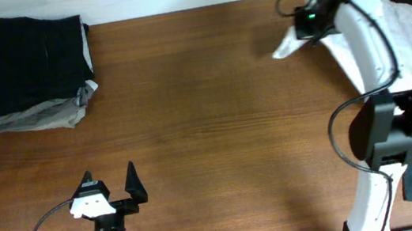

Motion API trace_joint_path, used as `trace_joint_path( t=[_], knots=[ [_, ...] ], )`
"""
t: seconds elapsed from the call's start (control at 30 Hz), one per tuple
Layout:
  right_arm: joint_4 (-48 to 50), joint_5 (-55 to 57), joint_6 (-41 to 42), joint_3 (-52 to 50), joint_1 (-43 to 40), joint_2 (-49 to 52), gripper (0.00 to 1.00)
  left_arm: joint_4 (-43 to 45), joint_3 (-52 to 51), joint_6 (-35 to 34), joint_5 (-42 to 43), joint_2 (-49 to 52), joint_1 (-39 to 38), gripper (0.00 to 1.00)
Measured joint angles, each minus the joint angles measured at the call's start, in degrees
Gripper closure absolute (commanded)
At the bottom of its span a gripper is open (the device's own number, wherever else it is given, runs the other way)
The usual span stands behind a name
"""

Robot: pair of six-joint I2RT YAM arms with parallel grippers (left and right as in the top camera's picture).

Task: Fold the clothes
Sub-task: 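Drag the white T-shirt leftward to the table center and release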

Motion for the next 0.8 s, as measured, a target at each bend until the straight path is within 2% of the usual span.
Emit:
trace_joint_path(
  t=[0.17,0.33,0.4,0.43,0.53,0.63,0.8],
  knots=[
    [3.63,-10.45,2.95,-0.02,13.38,0.0,0.96,0.0,0.0,0.0,0.0,0.0,0.0,0.01],
    [15.19,-13.88,10.97,-0.02,33.81,0.0,0.95,0.0,0.0,0.0,0.0,0.0,0.0,0.01],
    [16.0,-14.27,13.92,-0.02,40.3,0.0,0.64,0.0,0.0,0.0,0.02,0.0,0.0,0.01],
    [16.02,-14.43,14.67,-0.02,42.42,0.0,0.38,0.0,0.0,0.0,0.0,0.0,0.0,0.01],
    [16.06,-13.33,16.46,-0.02,48.57,0.0,0.22,0.0,0.0,0.0,0.0,0.0,0.0,0.01],
    [10.36,-11.37,16.63,1.33,45.57,0.0,0.03,-0.02,0.0,0.0,0.0,0.0,0.0,0.01],
    [-13.64,-13.11,16.81,17.2,27.76,-0.39,0.0,0.0,0.0,0.0,0.02,0.0,0.0,0.01]
  ],
)
